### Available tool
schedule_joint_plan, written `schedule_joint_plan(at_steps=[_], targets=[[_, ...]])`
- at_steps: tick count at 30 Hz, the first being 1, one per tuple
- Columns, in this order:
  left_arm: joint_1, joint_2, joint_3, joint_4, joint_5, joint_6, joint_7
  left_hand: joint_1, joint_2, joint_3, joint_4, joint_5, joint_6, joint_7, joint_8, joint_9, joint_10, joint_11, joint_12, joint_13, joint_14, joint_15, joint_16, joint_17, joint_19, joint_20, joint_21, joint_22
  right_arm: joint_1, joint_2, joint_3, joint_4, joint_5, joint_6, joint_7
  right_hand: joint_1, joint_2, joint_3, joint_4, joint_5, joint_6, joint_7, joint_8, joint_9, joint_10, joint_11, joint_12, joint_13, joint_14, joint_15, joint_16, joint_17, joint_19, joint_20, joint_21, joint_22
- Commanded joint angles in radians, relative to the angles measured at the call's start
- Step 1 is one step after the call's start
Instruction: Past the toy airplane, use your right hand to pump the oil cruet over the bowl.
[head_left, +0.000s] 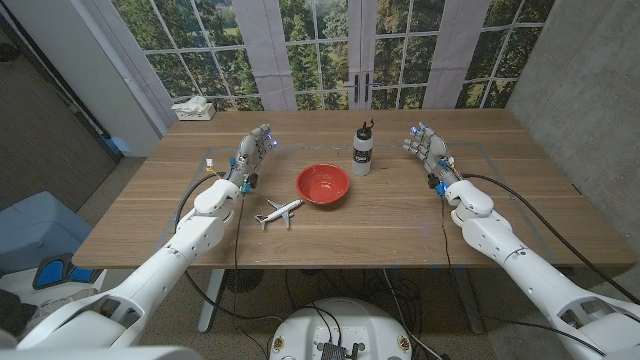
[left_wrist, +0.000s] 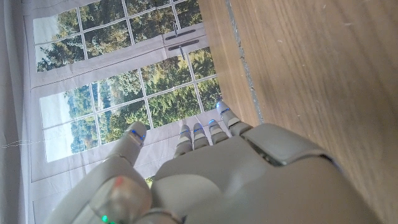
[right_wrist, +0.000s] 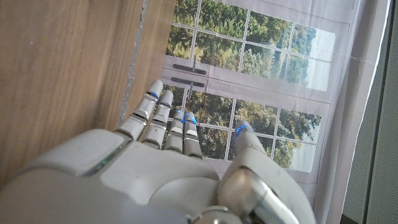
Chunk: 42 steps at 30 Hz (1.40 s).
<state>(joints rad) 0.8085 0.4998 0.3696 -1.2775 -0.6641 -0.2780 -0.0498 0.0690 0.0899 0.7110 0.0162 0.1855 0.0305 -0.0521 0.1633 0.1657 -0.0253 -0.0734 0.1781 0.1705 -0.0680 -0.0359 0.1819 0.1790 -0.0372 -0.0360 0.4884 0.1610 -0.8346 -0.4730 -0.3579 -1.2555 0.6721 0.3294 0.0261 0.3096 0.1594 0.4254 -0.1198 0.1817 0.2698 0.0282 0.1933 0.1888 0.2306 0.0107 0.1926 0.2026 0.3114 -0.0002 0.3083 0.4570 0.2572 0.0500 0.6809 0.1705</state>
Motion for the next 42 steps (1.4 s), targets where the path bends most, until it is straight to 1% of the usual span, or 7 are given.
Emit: schedule_joint_plan(at_steps=[1,16,21,26,29,36,42], targets=[[-0.017,0.0,0.0,-0.004,-0.008,0.016,-0.01,0.006,0.058,0.008,-0.006,0.01,-0.008,-0.011,0.006,0.005,0.001,-0.005,0.008,0.004,-0.005,-0.039,0.002,-0.002,-0.005,-0.053,0.001,0.005,-0.003,0.035,0.021,0.051,0.015,0.04,-0.022,0.015,0.001,0.008,-0.007,0.007,0.018,0.005,0.007,0.002,0.007,-0.001,0.006,0.003,-0.011,-0.001,0.003,0.004,-0.003,0.008,0.001,0.004],[-0.006,0.021,-0.005,-0.035,0.007,0.011,0.001,0.016,0.056,0.011,-0.025,0.014,-0.015,-0.013,0.011,0.005,0.005,-0.007,0.01,0.004,0.001,-0.04,0.0,-0.008,0.024,-0.043,-0.003,0.005,-0.014,0.037,0.037,0.044,0.018,0.069,-0.033,0.037,0.002,0.02,-0.023,0.014,0.029,0.005,0.01,0.002,0.009,0.002,0.008,0.002,0.007,0.001,0.014,0.005,0.012,0.018,-0.003,0.004],[-0.006,0.02,-0.006,-0.032,0.008,0.005,0.002,0.018,0.056,0.011,-0.029,0.014,-0.013,-0.014,0.013,0.005,0.005,-0.007,0.01,0.003,0.001,-0.041,-0.001,-0.009,0.03,-0.041,-0.005,0.005,-0.012,0.043,0.038,0.048,0.007,0.083,-0.05,0.073,-0.001,0.035,-0.033,0.029,0.008,-0.012,0.004,0.004,-0.021,-0.019,0.008,0.004,0.219,0.011,0.127,0.052,0.251,0.046,0.076,0.017],[-0.008,0.018,-0.005,-0.026,0.01,0.003,0.003,0.019,0.059,0.011,-0.032,0.015,-0.01,-0.019,0.015,0.005,0.005,-0.007,0.01,0.003,0.002,-0.044,-0.001,-0.009,0.04,-0.04,-0.006,0.005,-0.01,0.047,0.041,0.046,0.008,0.078,-0.065,0.115,-0.017,0.044,-0.041,0.051,-0.04,-0.038,0.004,0.002,-0.036,-0.048,0.013,-0.004,0.688,-0.07,0.426,0.252,0.633,-0.058,0.298,0.057],[-0.01,0.016,-0.004,-0.022,0.014,-0.001,0.007,0.02,0.06,0.011,-0.034,0.015,-0.009,-0.02,0.015,0.005,0.004,-0.007,0.009,0.003,0.001,-0.047,-0.001,-0.009,0.045,-0.039,-0.006,0.005,-0.006,0.053,0.039,0.057,-0.021,0.107,-0.09,0.159,-0.064,0.05,-0.049,0.06,-0.059,-0.055,-0.002,-0.002,0.048,-0.044,0.022,-0.008,0.909,-0.186,0.681,0.494,0.807,-0.162,0.569,0.27],[-0.015,0.012,-0.004,-0.013,0.02,-0.009,0.012,0.023,0.068,0.009,-0.036,0.016,-0.008,-0.02,0.016,0.005,0.001,-0.007,0.009,0.003,-0.007,-0.054,-0.003,-0.008,0.054,-0.045,-0.009,0.006,-0.025,0.014,0.035,-0.016,-0.062,0.032,-0.171,-0.053,-0.275,-0.063,-0.006,-0.001,-0.134,0.072,-0.014,-0.011,0.139,-0.057,0.007,-0.013,1.028,-0.212,0.92,0.778,0.808,-0.23,0.875,0.636],[-0.029,0.006,-0.001,0.005,0.023,-0.013,0.005,0.025,0.071,0.007,-0.039,0.015,-0.008,-0.022,0.016,0.005,-0.001,-0.006,0.008,0.004,-0.012,-0.057,-0.004,-0.008,0.058,-0.048,-0.013,0.006,-0.033,0.003,0.035,-0.036,-0.07,0.011,-0.191,-0.072,-0.322,-0.085,-0.016,0.017,-0.17,0.116,-0.016,-0.011,0.107,-0.05,-0.003,-0.013,1.024,-0.212,0.962,0.782,0.813,-0.233,0.87,0.665]])
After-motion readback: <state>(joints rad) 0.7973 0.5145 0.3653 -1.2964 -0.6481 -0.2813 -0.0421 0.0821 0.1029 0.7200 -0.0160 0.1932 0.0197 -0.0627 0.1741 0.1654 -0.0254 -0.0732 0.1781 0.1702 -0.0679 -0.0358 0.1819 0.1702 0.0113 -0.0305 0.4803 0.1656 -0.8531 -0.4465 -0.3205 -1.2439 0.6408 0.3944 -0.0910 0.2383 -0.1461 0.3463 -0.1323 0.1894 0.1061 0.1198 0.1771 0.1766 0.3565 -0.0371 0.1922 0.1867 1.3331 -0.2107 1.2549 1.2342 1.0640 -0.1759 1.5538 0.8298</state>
